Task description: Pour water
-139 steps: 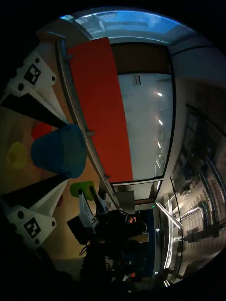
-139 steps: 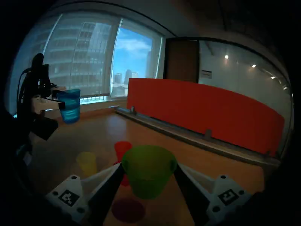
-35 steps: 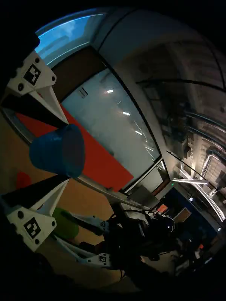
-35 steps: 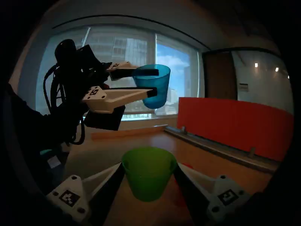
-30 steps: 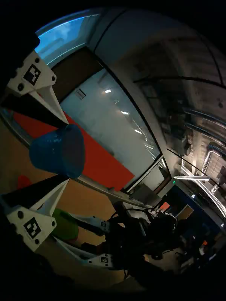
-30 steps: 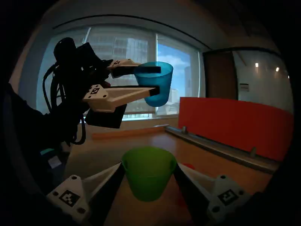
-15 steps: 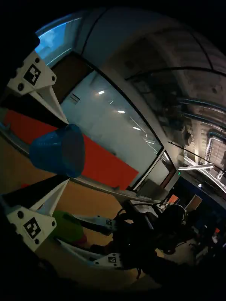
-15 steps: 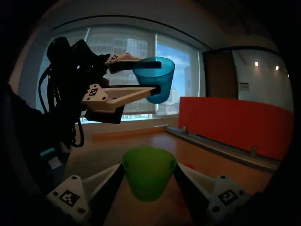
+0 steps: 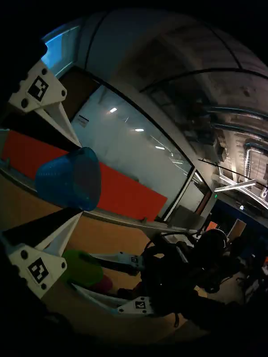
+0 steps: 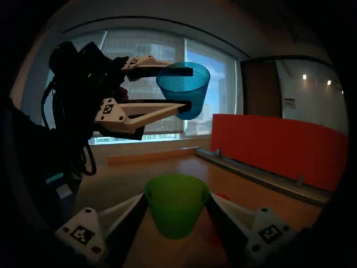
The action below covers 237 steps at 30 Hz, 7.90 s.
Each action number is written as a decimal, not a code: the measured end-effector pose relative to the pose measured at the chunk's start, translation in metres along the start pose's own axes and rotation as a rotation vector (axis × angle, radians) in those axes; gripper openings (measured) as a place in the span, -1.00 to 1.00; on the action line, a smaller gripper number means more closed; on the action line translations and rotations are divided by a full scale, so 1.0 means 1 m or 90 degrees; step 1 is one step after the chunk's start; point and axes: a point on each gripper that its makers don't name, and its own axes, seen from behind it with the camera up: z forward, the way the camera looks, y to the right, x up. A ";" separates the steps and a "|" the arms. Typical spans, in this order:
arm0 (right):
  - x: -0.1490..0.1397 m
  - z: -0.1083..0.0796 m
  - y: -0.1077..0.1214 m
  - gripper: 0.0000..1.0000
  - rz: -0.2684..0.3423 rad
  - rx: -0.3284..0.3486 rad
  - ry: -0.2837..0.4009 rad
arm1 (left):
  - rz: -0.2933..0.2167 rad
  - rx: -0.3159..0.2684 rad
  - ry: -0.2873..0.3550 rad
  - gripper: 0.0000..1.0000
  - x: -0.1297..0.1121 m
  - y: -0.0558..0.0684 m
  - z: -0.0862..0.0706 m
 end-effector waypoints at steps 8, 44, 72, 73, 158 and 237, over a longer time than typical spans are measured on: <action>0.004 0.000 0.000 0.82 -0.005 0.001 0.000 | 0.026 -0.004 -0.004 0.70 0.003 0.002 0.003; 0.001 -0.006 0.004 0.82 -0.017 -0.008 0.000 | 0.104 0.000 0.001 0.70 0.018 0.003 0.003; 0.005 -0.007 0.008 0.82 -0.021 -0.014 0.005 | 0.165 0.009 -0.003 0.70 0.022 -0.003 0.003; 0.005 -0.007 0.008 0.82 -0.020 -0.014 0.006 | 0.166 0.009 -0.003 0.70 0.022 -0.003 0.003; 0.016 -0.010 0.013 0.82 -0.018 -0.028 0.024 | 0.394 0.035 0.021 0.70 0.049 -0.006 0.006; 0.026 -0.031 0.028 0.82 -0.014 -0.073 0.045 | -0.589 -0.056 0.063 0.70 0.004 -0.013 0.011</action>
